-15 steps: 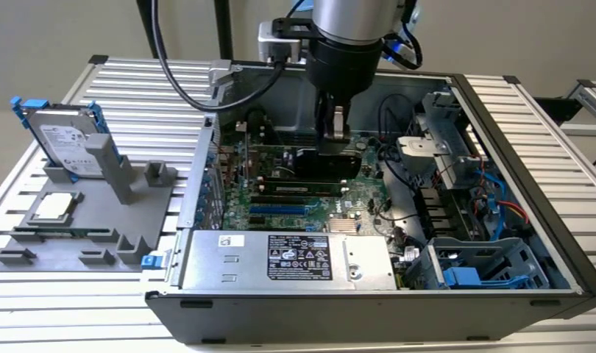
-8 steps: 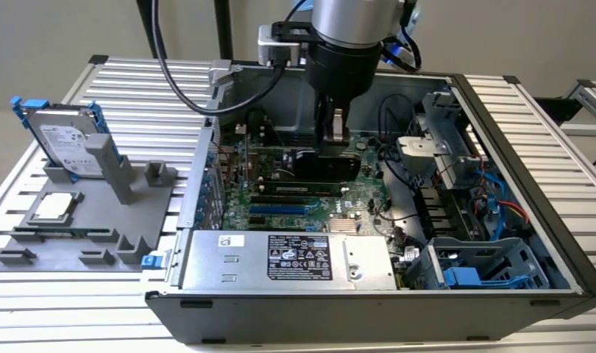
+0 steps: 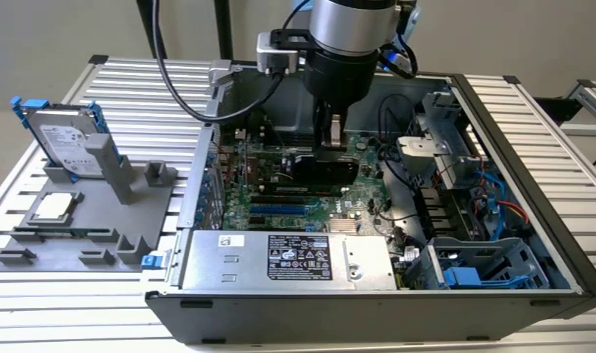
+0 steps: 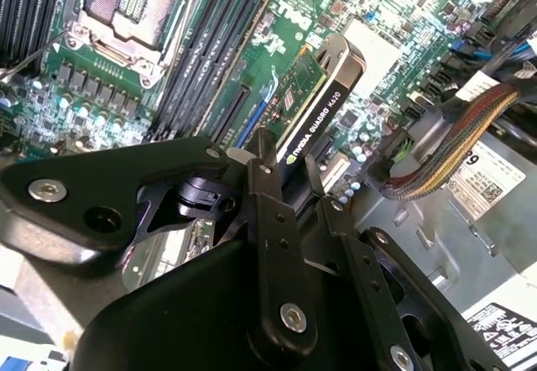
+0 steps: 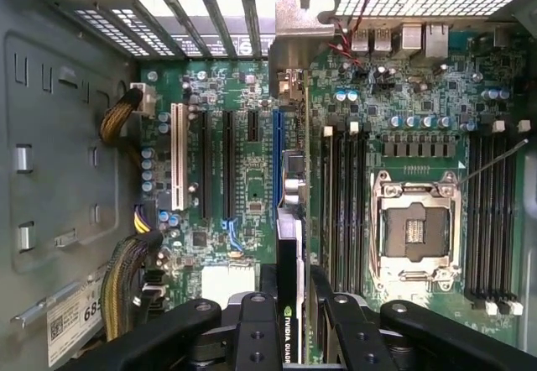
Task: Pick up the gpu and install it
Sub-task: 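Insert the gpu into the slot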
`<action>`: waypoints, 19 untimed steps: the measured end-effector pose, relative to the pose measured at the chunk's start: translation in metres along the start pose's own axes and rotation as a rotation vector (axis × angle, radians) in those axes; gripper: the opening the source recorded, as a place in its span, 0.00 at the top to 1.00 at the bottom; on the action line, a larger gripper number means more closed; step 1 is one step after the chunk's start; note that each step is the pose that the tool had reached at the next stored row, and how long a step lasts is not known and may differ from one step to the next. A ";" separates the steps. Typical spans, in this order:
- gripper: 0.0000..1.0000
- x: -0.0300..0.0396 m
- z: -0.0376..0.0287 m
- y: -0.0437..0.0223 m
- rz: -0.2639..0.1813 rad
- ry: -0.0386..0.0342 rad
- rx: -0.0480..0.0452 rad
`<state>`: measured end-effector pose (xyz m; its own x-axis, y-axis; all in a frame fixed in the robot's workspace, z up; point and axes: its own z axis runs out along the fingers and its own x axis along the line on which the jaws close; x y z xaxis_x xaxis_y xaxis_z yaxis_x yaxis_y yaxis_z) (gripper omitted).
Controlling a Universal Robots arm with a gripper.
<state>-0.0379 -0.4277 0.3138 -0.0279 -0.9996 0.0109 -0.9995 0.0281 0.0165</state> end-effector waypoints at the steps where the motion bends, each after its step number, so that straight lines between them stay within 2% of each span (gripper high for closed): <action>1: 1.00 0.0000 0.0006 0.0000 0.000 0.0003 -0.0001; 13: 1.00 0.0001 0.0091 0.0002 0.000 0.0023 -0.0005; 19: 1.00 0.0001 0.0096 0.0002 0.000 0.0027 -0.0005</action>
<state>-0.0382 -0.4279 0.3042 -0.0280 -0.9995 0.0136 -0.9995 0.0282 0.0170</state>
